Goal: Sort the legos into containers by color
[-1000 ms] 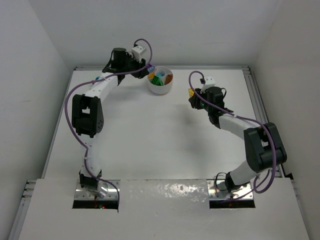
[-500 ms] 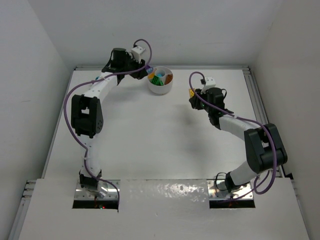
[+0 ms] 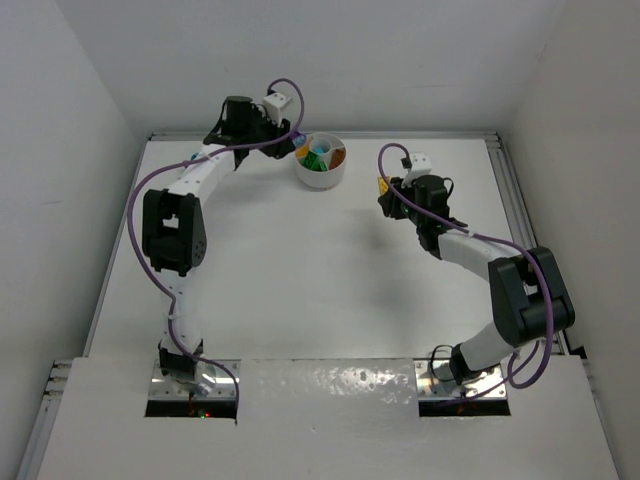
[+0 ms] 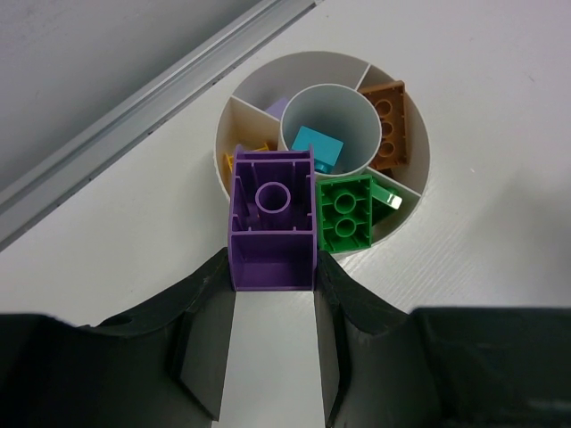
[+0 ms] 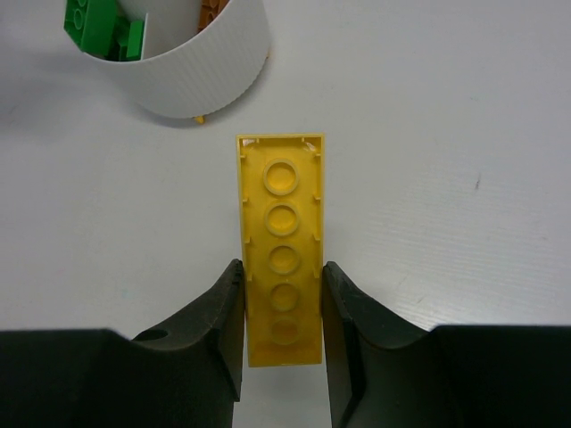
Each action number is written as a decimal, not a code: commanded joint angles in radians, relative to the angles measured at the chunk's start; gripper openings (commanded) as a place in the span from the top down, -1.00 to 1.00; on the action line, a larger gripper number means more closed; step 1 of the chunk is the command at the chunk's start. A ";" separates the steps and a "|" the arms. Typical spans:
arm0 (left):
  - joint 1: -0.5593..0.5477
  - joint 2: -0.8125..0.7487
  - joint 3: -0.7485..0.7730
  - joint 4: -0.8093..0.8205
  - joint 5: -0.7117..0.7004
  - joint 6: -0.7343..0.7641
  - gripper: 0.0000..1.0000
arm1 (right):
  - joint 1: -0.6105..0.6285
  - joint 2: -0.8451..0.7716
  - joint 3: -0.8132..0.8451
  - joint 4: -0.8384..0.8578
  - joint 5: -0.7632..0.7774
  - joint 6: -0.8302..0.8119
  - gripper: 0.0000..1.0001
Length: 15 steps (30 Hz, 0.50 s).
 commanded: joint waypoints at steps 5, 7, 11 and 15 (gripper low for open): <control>0.033 -0.069 0.013 0.050 -0.050 -0.084 1.00 | -0.002 -0.047 -0.001 0.054 0.009 0.016 1.00; 0.074 -0.063 0.024 0.058 -0.082 -0.097 1.00 | -0.002 -0.048 -0.002 0.054 0.013 0.015 1.00; 0.134 -0.065 0.062 0.053 -0.161 -0.076 1.00 | -0.002 -0.053 -0.001 0.054 0.015 0.004 1.00; 0.154 -0.086 0.062 0.065 -0.213 -0.036 1.00 | -0.001 -0.048 0.002 0.058 0.015 0.001 1.00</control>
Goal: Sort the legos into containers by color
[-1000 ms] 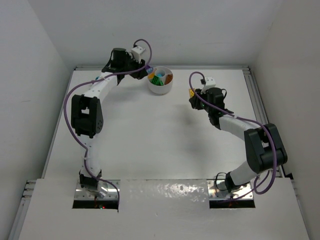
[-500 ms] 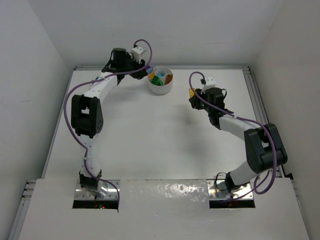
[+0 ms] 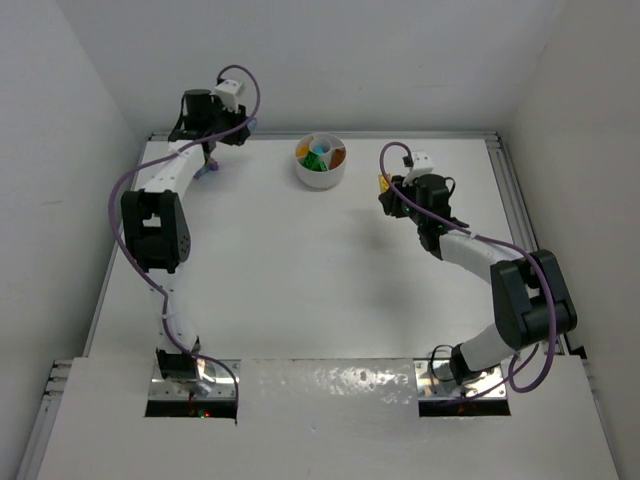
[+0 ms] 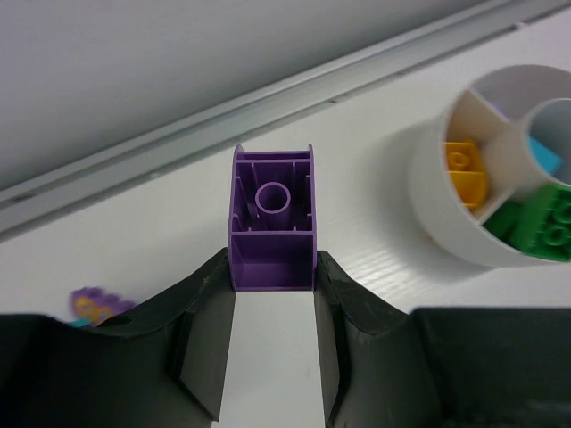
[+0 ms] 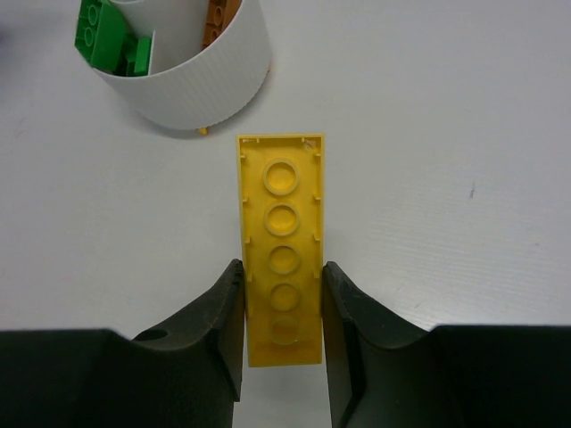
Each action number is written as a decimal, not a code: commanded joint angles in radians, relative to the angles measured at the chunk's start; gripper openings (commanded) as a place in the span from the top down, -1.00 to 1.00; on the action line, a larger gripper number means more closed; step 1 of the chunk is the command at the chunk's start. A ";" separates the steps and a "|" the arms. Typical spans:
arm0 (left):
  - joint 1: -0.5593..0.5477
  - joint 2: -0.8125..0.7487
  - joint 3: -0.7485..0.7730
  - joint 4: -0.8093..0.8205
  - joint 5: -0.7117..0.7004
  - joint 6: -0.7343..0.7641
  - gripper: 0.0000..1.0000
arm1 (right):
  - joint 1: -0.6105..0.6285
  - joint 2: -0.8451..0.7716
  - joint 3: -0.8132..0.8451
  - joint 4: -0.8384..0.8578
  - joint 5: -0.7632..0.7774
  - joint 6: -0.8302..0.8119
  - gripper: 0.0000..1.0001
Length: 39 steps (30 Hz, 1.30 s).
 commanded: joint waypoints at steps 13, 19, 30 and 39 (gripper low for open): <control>0.010 -0.078 0.034 0.097 -0.024 -0.003 1.00 | -0.002 -0.048 0.000 0.029 0.008 -0.021 1.00; 0.010 -0.074 0.034 0.095 -0.014 -0.007 1.00 | -0.002 -0.051 0.000 0.030 0.013 -0.020 1.00; 0.005 -0.064 0.036 0.074 0.011 -0.015 1.00 | -0.002 -0.055 -0.008 0.030 0.020 -0.012 1.00; -0.044 0.023 0.121 0.110 0.061 -0.004 1.00 | -0.002 -0.086 0.004 -0.025 0.007 -0.023 1.00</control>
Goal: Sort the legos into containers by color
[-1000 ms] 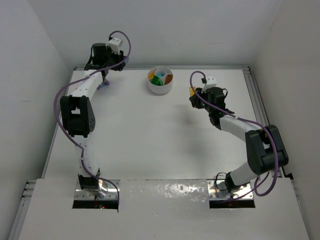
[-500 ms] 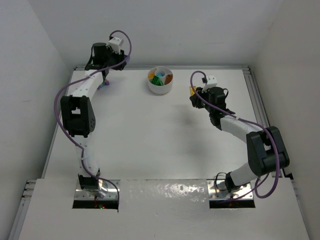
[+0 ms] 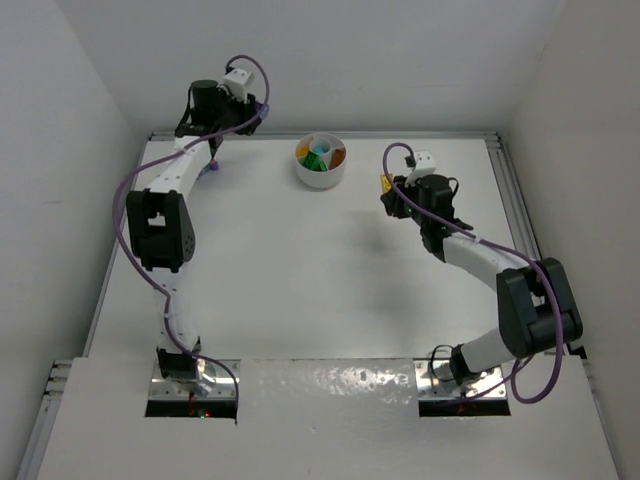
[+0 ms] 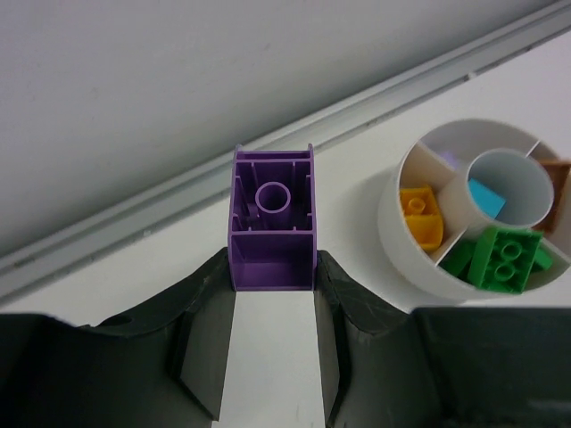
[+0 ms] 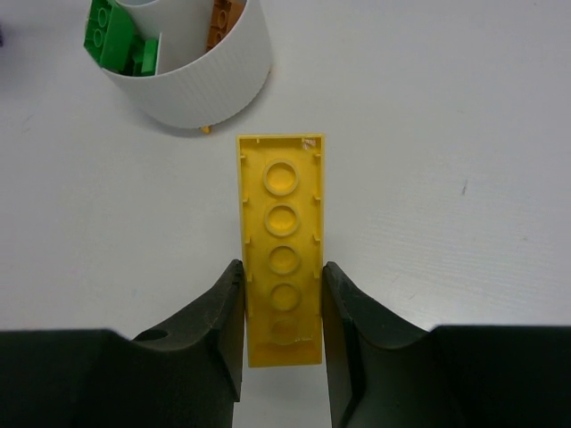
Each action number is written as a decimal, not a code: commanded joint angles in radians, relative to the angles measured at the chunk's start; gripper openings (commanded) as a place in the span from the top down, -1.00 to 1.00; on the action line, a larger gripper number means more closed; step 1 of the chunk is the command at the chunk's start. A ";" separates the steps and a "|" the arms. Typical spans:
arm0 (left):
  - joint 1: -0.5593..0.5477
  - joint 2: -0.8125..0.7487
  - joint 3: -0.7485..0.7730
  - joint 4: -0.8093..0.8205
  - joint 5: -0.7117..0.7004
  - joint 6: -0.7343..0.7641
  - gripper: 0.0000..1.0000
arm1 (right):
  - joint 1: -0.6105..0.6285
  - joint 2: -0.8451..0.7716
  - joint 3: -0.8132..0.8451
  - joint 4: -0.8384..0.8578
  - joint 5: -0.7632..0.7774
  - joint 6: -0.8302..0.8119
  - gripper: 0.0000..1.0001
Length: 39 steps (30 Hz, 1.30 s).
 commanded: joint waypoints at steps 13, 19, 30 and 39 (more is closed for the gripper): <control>-0.147 0.233 0.197 0.399 0.237 -0.062 1.00 | 0.048 -0.012 0.102 -0.112 -0.020 -0.010 1.00; -0.155 0.302 0.213 0.548 0.303 -0.151 1.00 | 0.099 -0.014 0.168 -0.217 0.015 -0.047 1.00; -0.219 0.313 0.239 0.519 0.227 -0.203 1.00 | 0.134 -0.017 0.151 -0.221 0.020 -0.021 1.00; -0.228 0.275 0.361 0.182 0.223 -0.119 1.00 | 0.134 0.023 0.203 -0.195 0.061 -0.023 1.00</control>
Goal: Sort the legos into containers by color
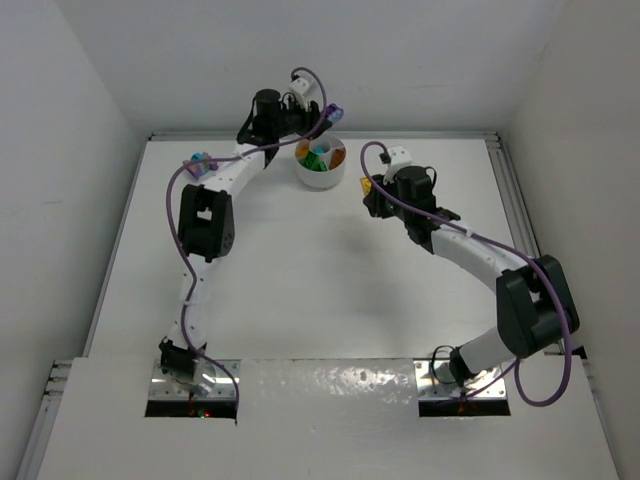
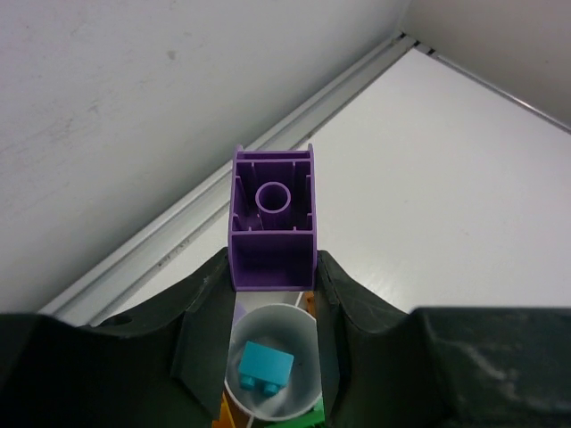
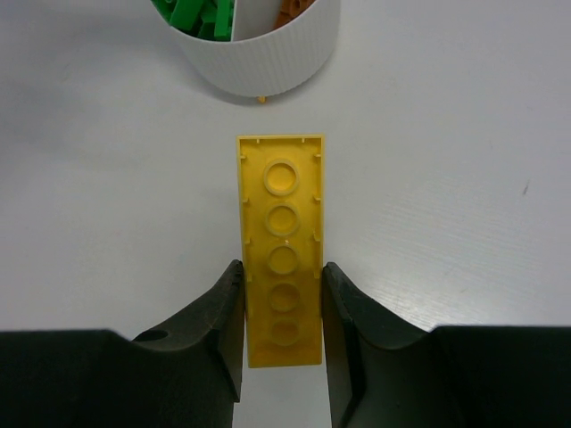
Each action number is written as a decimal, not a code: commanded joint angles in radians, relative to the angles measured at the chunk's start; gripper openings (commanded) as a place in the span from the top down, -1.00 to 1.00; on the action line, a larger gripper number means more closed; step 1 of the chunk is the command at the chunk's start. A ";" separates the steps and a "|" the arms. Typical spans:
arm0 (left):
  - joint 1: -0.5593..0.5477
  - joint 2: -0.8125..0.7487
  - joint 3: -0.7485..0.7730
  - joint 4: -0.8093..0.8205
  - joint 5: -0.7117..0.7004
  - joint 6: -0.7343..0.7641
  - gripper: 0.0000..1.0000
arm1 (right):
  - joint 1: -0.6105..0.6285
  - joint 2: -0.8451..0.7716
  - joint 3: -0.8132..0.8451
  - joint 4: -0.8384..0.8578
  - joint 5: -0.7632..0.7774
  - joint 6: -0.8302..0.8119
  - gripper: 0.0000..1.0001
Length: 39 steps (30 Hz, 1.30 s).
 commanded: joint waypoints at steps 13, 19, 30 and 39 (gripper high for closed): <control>-0.016 -0.090 0.062 -0.262 -0.060 0.173 1.00 | 0.006 0.024 0.045 0.106 -0.009 0.010 1.00; -0.004 -0.100 0.059 -0.161 -0.052 0.061 1.00 | 0.004 0.103 0.160 0.179 -0.012 -0.033 1.00; 0.206 -0.292 -0.084 -0.344 -0.216 0.136 1.00 | 0.030 0.524 0.659 0.489 -0.073 0.239 1.00; 0.406 -0.436 -0.300 -0.477 -0.186 0.268 1.00 | 0.090 1.051 1.326 0.449 -0.048 0.223 1.00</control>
